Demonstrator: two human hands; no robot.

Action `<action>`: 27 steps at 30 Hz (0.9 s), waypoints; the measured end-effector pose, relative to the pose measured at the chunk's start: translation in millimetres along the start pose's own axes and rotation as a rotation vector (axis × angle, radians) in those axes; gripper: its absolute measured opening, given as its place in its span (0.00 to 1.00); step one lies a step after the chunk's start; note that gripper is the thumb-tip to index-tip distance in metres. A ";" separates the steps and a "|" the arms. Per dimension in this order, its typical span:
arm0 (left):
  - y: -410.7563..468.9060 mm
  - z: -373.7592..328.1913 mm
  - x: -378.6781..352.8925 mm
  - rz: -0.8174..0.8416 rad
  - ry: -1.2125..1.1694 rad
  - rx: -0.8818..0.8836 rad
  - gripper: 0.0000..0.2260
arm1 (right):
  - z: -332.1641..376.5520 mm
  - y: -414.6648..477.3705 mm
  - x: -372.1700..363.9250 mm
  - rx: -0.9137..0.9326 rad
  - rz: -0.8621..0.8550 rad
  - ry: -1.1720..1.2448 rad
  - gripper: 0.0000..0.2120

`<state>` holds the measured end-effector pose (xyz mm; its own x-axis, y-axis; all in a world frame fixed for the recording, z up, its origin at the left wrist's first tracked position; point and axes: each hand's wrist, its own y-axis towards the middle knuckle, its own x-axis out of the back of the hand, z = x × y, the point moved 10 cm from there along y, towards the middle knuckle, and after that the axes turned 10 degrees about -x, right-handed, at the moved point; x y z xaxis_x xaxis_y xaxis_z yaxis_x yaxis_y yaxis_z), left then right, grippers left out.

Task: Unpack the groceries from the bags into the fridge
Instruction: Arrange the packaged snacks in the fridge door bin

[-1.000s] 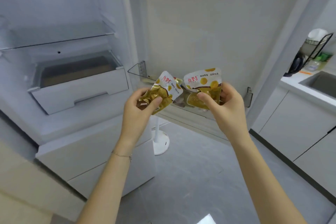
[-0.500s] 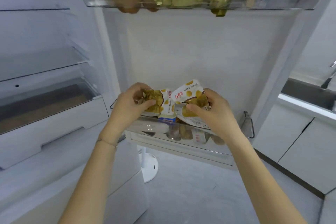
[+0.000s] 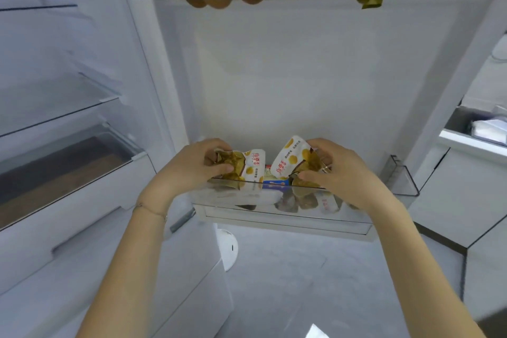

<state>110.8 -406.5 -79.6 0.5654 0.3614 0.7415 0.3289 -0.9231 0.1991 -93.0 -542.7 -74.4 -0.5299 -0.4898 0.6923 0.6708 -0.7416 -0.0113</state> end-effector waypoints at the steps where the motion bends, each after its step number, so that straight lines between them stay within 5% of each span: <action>1: 1.1 -0.5 -0.3 0.011 0.026 -0.005 0.11 | -1.2 -2.2 -1.6 -0.014 0.006 -0.015 0.21; 7: 9.0 2.6 -5.7 0.056 0.130 -0.041 0.16 | -13.7 -17.6 -3.0 -0.157 -0.069 -0.177 0.10; 14: 5.7 -13.5 -10.6 -0.069 0.136 -0.101 0.21 | -9.5 -34.2 7.2 -0.090 -0.316 -0.358 0.15; 21: -10.2 -74.6 -30.4 -0.129 -0.007 -0.397 0.30 | -11.8 -78.5 27.4 0.076 -0.613 -0.261 0.22; 27: -12.8 -137.1 -77.8 -0.093 0.033 -0.542 0.28 | -49.0 -119.7 48.3 -0.051 -0.678 -0.273 0.26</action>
<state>-41.1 -440.8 -52.0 0.5257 0.4482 0.7230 -0.0651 -0.8262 0.5595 -224.3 -500.0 -75.0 -0.6672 0.2113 0.7142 0.2127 -0.8649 0.4547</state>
